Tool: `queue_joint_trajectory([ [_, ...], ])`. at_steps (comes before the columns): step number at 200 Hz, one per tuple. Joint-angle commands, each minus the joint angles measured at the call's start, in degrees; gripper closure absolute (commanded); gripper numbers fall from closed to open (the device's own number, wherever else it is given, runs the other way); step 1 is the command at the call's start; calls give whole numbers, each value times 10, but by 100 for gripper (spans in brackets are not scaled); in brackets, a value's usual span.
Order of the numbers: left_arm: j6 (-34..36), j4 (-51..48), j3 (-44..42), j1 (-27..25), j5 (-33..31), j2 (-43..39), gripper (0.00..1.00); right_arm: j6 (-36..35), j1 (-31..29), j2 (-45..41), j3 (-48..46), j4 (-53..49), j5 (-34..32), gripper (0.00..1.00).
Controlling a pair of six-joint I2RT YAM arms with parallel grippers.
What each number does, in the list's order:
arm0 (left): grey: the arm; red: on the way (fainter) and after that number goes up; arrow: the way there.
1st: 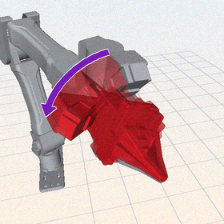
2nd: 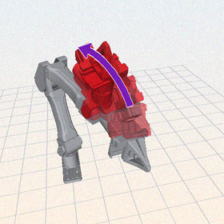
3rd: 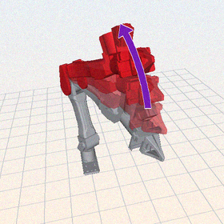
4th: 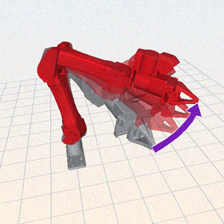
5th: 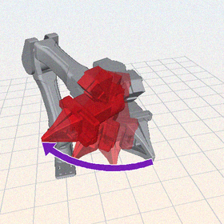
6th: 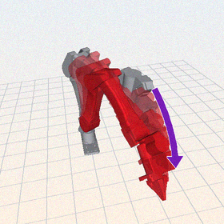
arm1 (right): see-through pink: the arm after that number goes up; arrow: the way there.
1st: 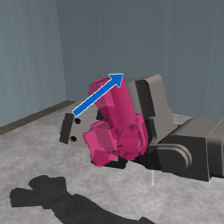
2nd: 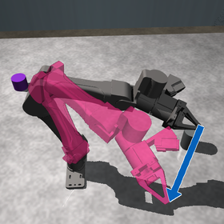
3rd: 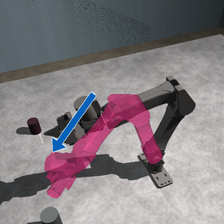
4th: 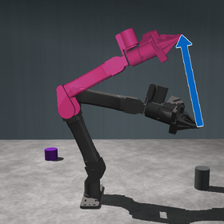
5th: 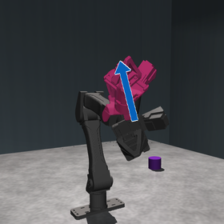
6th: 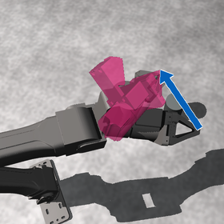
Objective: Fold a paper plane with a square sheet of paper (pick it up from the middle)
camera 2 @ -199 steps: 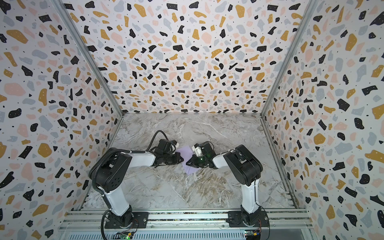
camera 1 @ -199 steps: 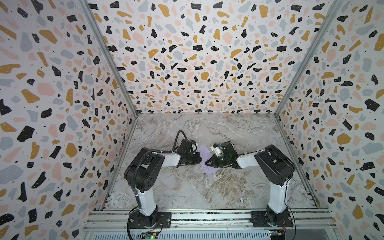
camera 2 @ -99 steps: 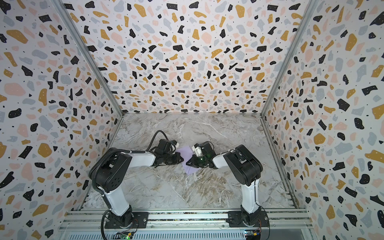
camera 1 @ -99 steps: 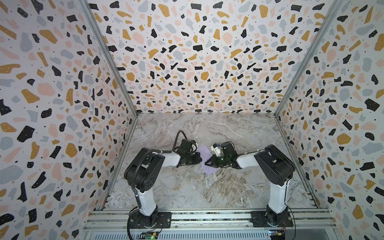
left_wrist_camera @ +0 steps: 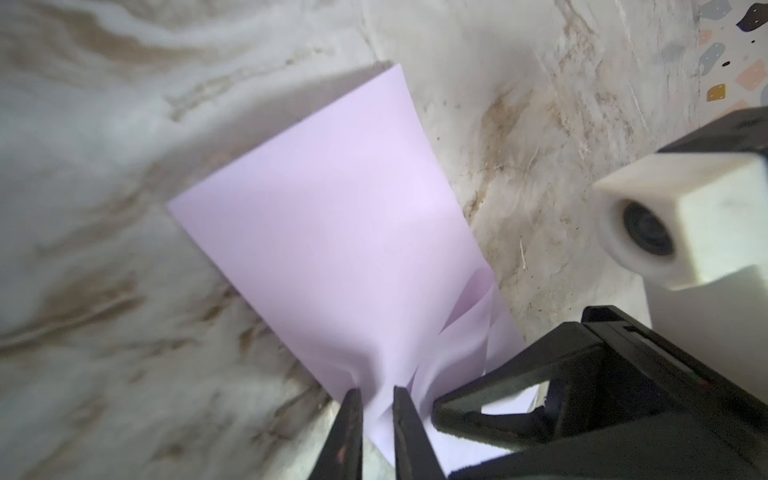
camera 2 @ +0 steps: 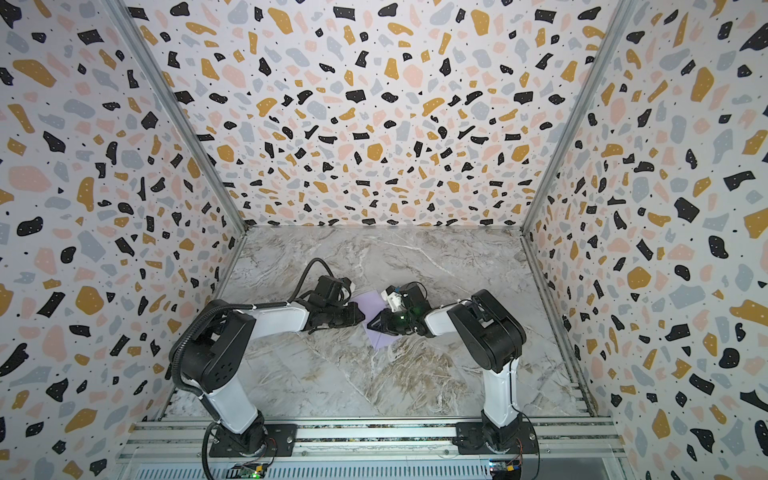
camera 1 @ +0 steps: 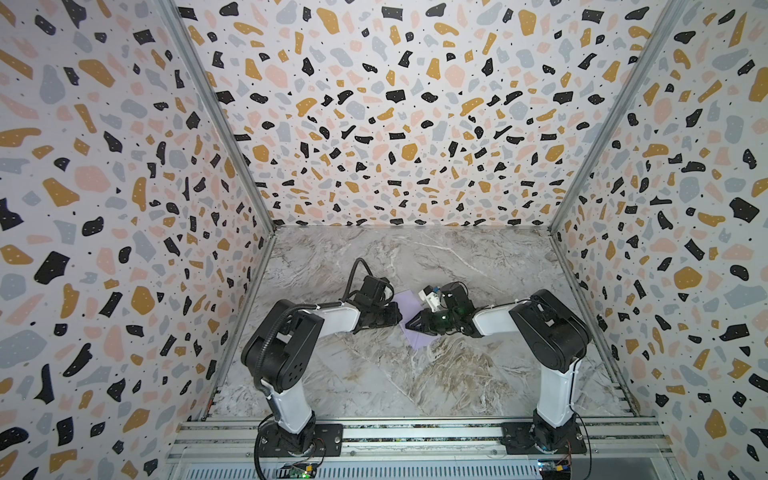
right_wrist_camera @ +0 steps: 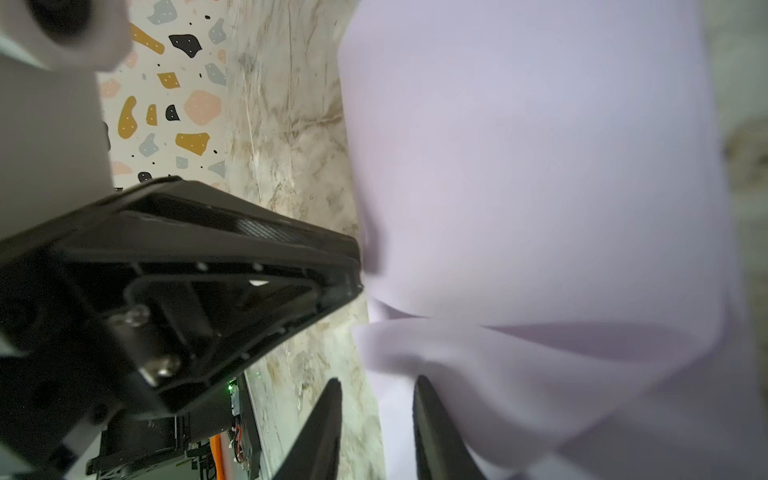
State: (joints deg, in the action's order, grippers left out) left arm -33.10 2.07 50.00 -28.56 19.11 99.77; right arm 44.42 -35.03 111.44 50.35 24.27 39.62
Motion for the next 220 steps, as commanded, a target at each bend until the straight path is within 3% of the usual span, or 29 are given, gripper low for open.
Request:
queue_joint_trajectory([
  [1, -7, -16, 8, -1, -38, -34, 81, -13, 1, -1, -2, -60, -43, 67],
  [30, 1, -15, 0, -3, -17, -49, 82, -17, 1, -3, -1, -69, -51, 69],
  [70, -1, -5, -10, -25, 0, -53, 91, -23, 1, -2, 3, -83, -59, 90],
  [91, -2, -3, -7, -39, 0, -39, 95, -23, 1, -2, 3, -85, -62, 94],
  [172, 17, -23, 16, -61, -17, 25, 100, -23, 0, -5, 3, -84, -59, 95],
  [220, 38, -64, 12, -62, -67, 32, 100, -34, 6, -35, -7, -56, -36, 94],
])
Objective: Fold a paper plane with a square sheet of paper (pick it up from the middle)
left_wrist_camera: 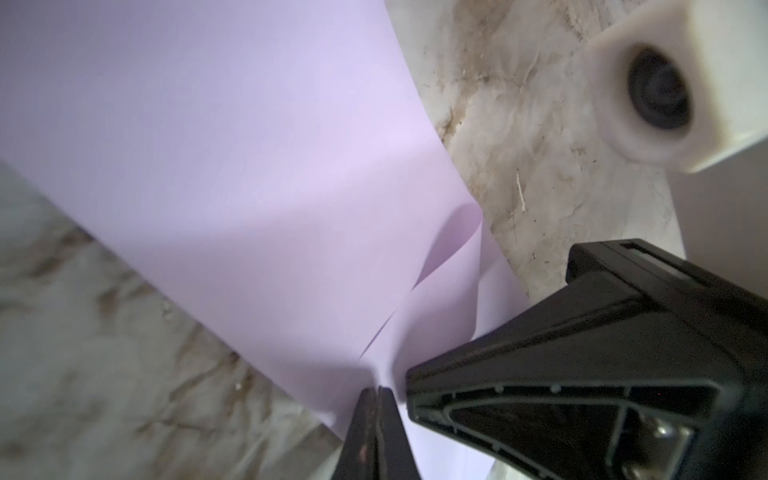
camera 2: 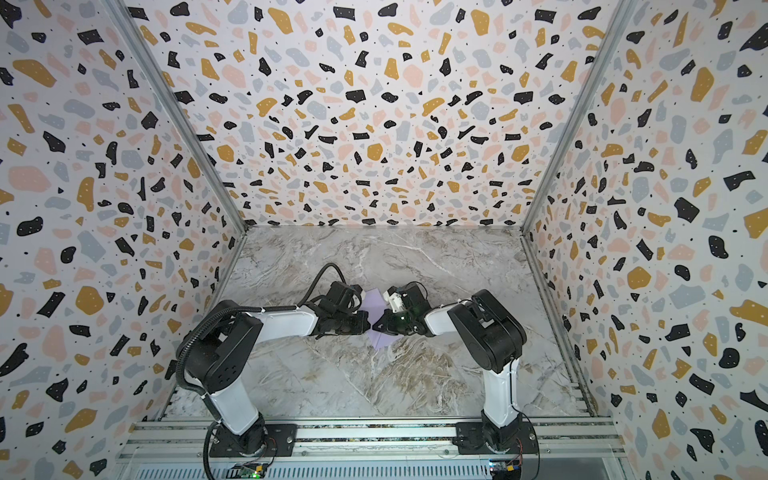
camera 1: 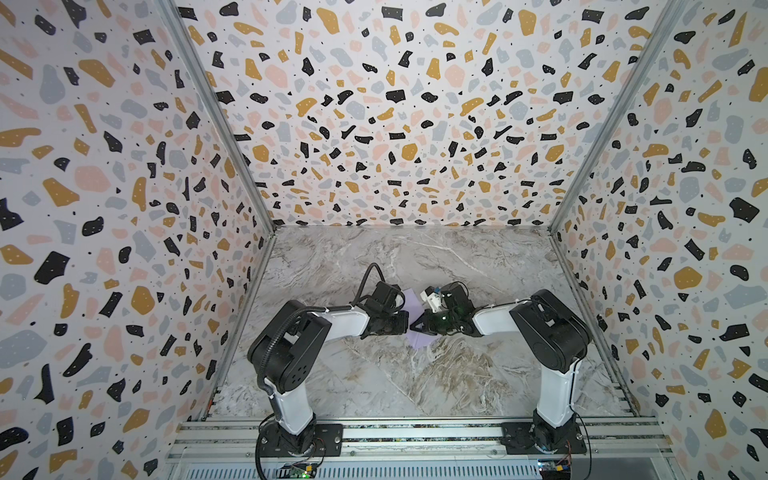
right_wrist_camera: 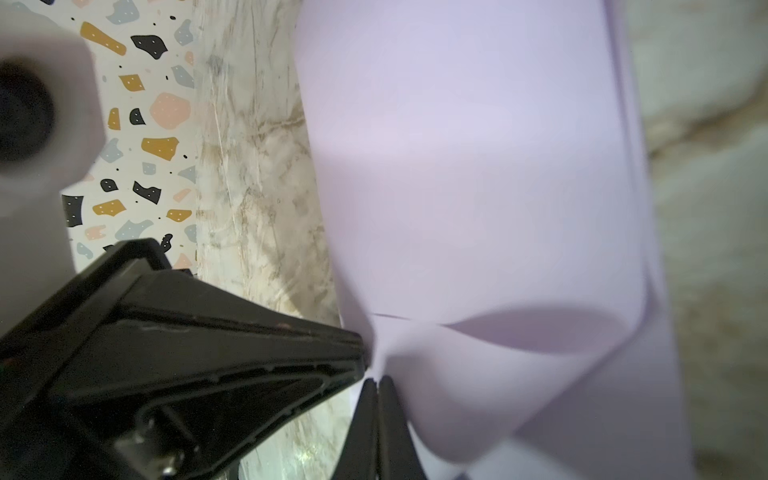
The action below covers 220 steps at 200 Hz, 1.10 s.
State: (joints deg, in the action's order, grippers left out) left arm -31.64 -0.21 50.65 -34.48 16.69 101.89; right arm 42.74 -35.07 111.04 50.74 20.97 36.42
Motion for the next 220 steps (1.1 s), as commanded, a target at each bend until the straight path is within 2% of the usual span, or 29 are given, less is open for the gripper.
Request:
queue_joint_trajectory([
  [1, 24, -41, 5, -2, -43, 10, 100, -18, 6, -33, -11, -22, -2, 94],
  [35, 33, -48, -16, -2, -51, 9, 100, -42, 4, -69, -22, -11, 35, 94],
  [128, 29, -40, -20, -2, -58, 6, 100, -46, -31, -75, -70, -30, 39, 95],
  [220, 26, -36, -23, -2, -61, 4, 100, -70, -35, -109, -117, -48, 49, 95],
])
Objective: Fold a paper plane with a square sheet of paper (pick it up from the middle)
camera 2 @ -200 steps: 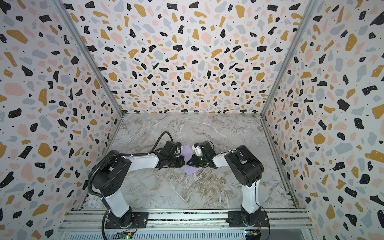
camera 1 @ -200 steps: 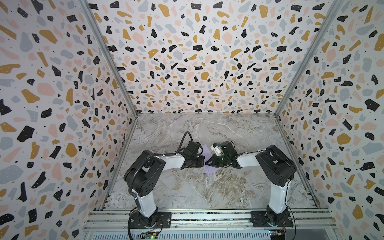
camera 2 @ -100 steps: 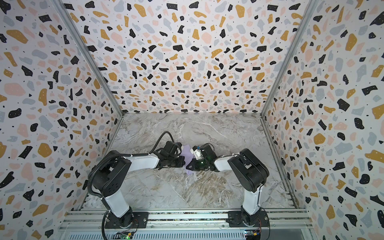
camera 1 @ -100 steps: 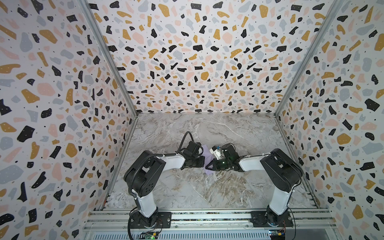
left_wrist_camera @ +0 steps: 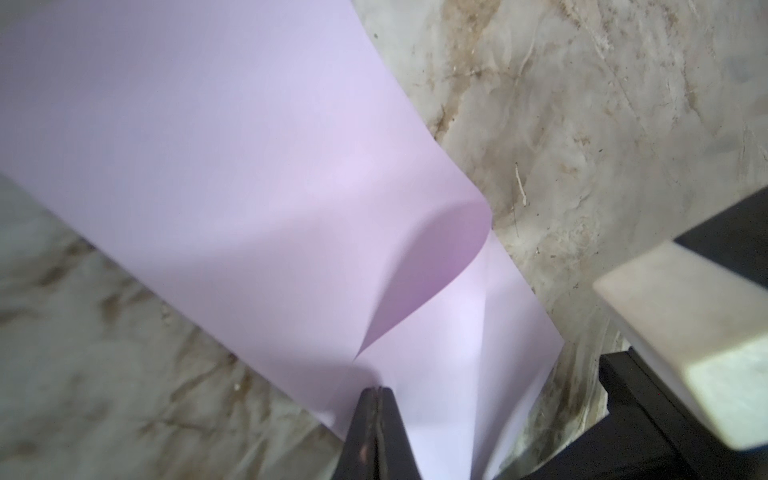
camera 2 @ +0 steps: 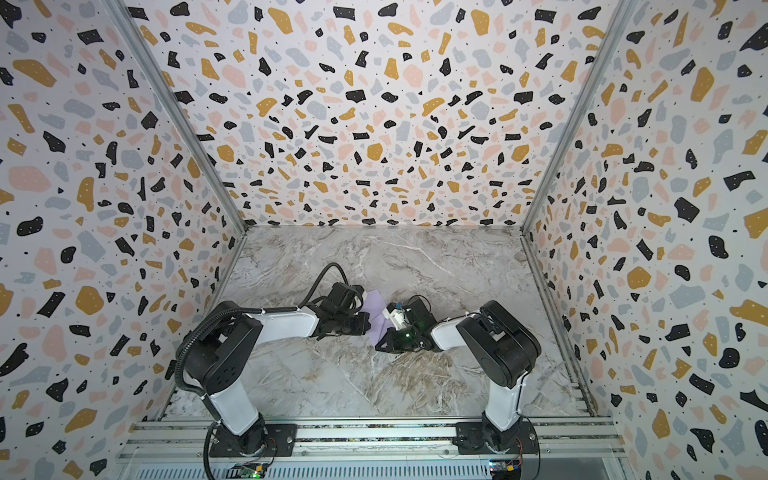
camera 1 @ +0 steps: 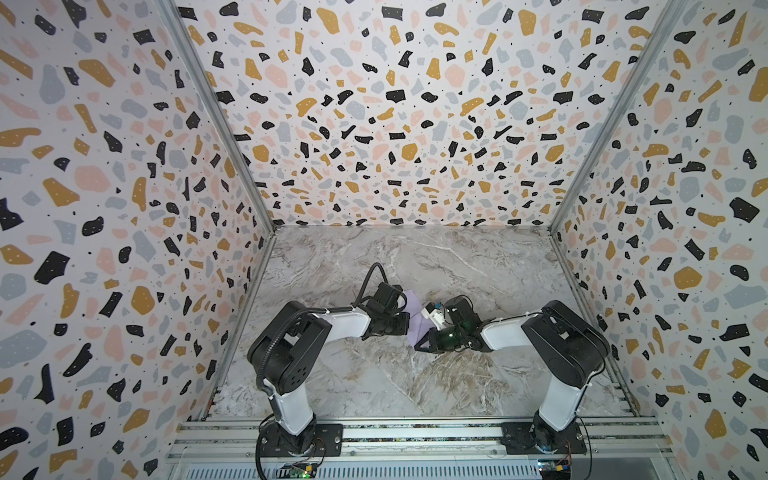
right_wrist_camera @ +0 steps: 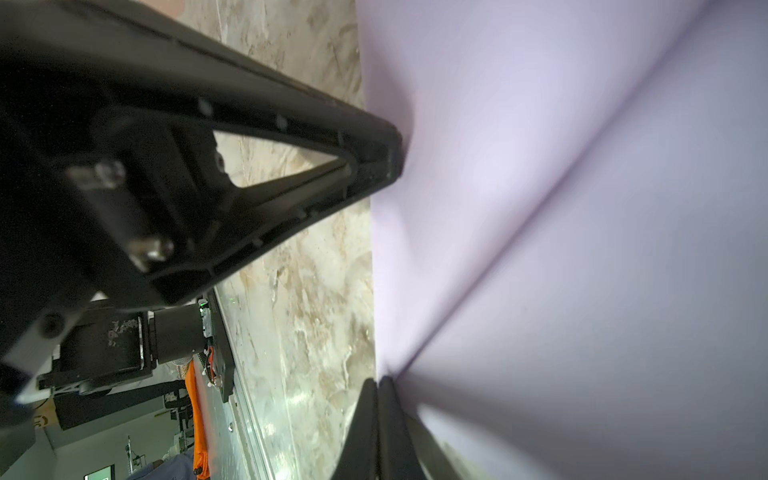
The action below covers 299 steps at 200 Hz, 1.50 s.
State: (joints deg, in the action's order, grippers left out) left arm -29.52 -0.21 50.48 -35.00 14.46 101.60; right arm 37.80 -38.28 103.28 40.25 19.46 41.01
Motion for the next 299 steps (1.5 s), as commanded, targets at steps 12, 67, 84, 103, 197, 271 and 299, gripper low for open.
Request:
queue_joint_trajectory([
  [12, 5, -37, -21, 3, -38, 6, 100, -26, 0, -48, -8, -33, -8, 94],
  [67, 8, -39, -19, 3, -38, 4, 100, -55, 20, -19, 70, -40, -43, 94],
  [84, 8, -40, -17, 3, -38, 5, 100, -56, 23, 5, 92, -36, -43, 94],
  [103, 8, -40, -17, 3, -38, 6, 100, -57, 29, 26, 107, -36, -41, 94],
  [197, 15, -58, -15, 3, -63, 11, 100, -81, 95, 25, 45, -38, -45, 94],
  [271, 17, -60, -7, 3, -58, 11, 100, -91, 75, 30, 102, -44, -26, 94],
  [299, 17, -63, -7, 3, -58, 11, 100, -78, 76, 61, 117, -29, -26, 94],
])
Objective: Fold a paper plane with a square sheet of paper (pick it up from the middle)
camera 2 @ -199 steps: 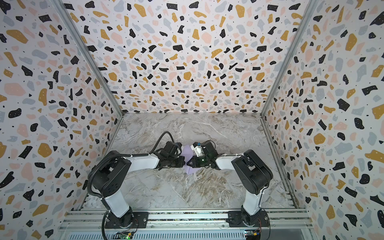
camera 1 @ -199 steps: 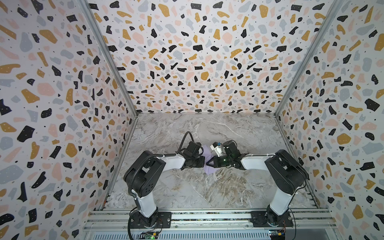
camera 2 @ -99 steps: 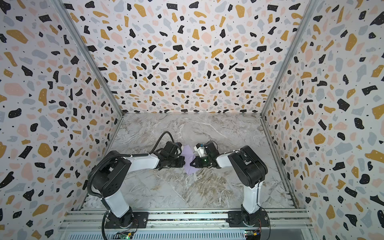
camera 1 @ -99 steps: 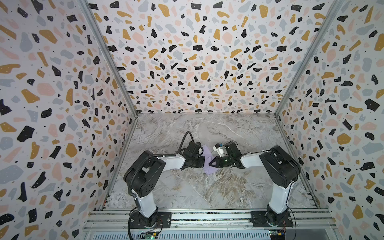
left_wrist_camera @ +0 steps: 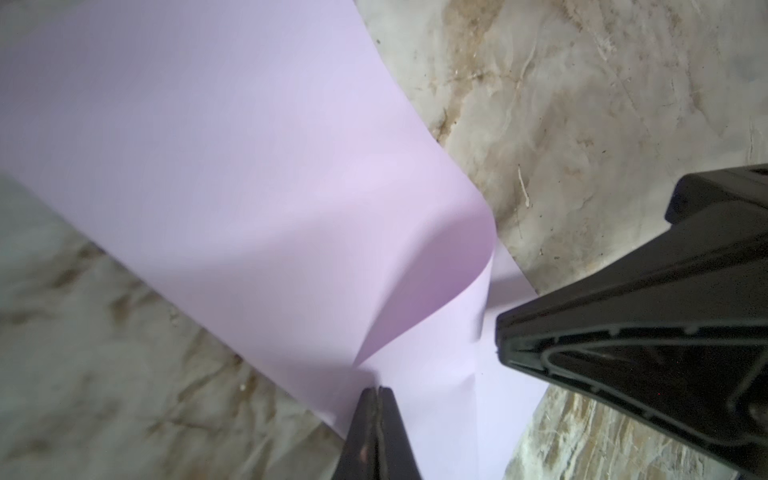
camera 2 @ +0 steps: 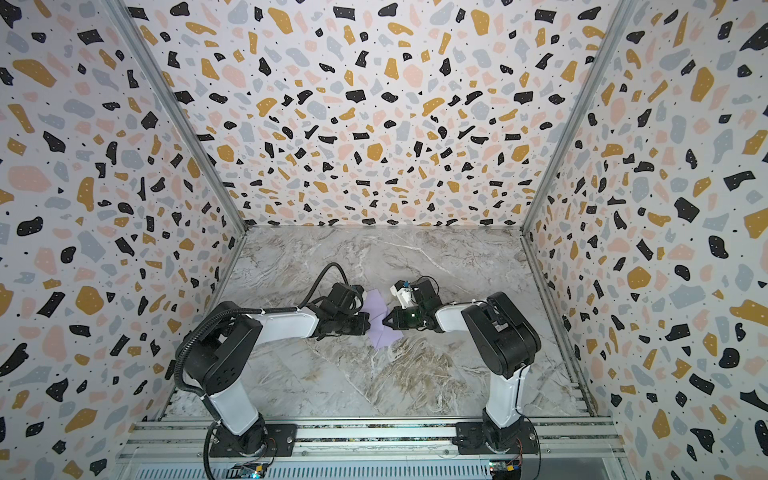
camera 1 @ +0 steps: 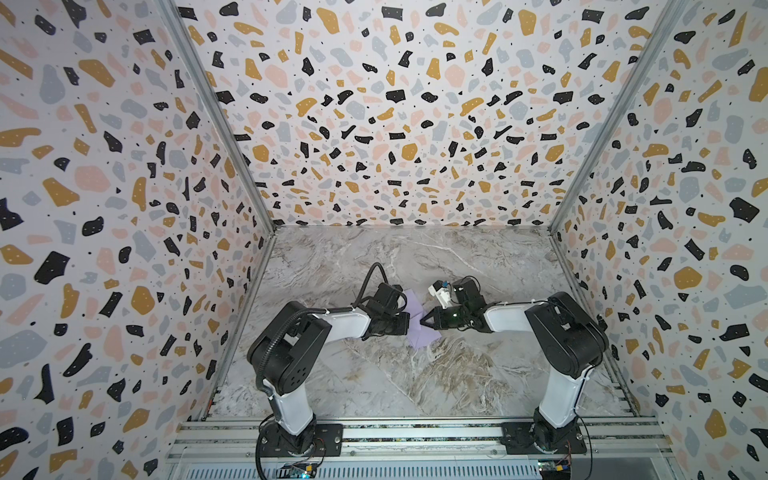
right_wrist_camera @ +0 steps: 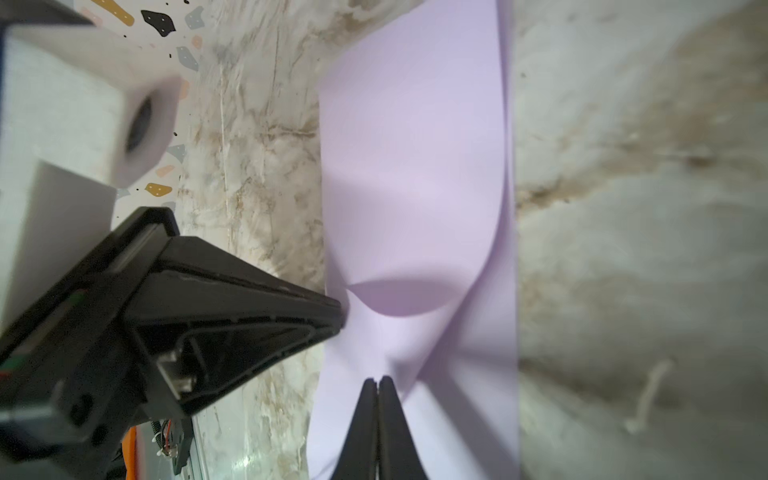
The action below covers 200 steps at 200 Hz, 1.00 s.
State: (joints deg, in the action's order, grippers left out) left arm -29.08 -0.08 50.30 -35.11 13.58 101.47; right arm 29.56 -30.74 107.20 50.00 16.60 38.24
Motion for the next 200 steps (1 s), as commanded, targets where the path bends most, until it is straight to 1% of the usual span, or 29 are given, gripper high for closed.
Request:
queue_joint_trajectory([
  [1, 13, -64, -6, 4, -49, 12, 100, 5, 1, 22, 20, -1, 2, 94],
  [30, 15, -66, -6, 4, -49, 11, 100, 6, 17, 38, 18, -4, -7, 94],
  [65, 17, -67, -3, 4, -47, 13, 100, 6, 48, 19, 4, -6, -26, 95],
  [84, 17, -67, 1, 4, -46, 15, 100, 5, 43, 0, 6, 3, -25, 95],
  [112, 19, -70, 4, 4, -47, 15, 100, -2, 17, -8, 17, 10, -15, 94],
  [144, 17, -67, 3, 4, -46, 15, 100, 5, 10, 25, 30, 11, -2, 94],
  [163, 17, -67, 1, 4, -45, 15, 100, 8, 12, 40, 37, 5, -12, 94],
  [180, 18, -68, 0, 4, -46, 15, 100, 19, 25, 48, 34, 5, -25, 95],
  [200, 19, -67, -1, 4, -46, 14, 100, 32, 56, 59, 26, 15, -18, 95],
])
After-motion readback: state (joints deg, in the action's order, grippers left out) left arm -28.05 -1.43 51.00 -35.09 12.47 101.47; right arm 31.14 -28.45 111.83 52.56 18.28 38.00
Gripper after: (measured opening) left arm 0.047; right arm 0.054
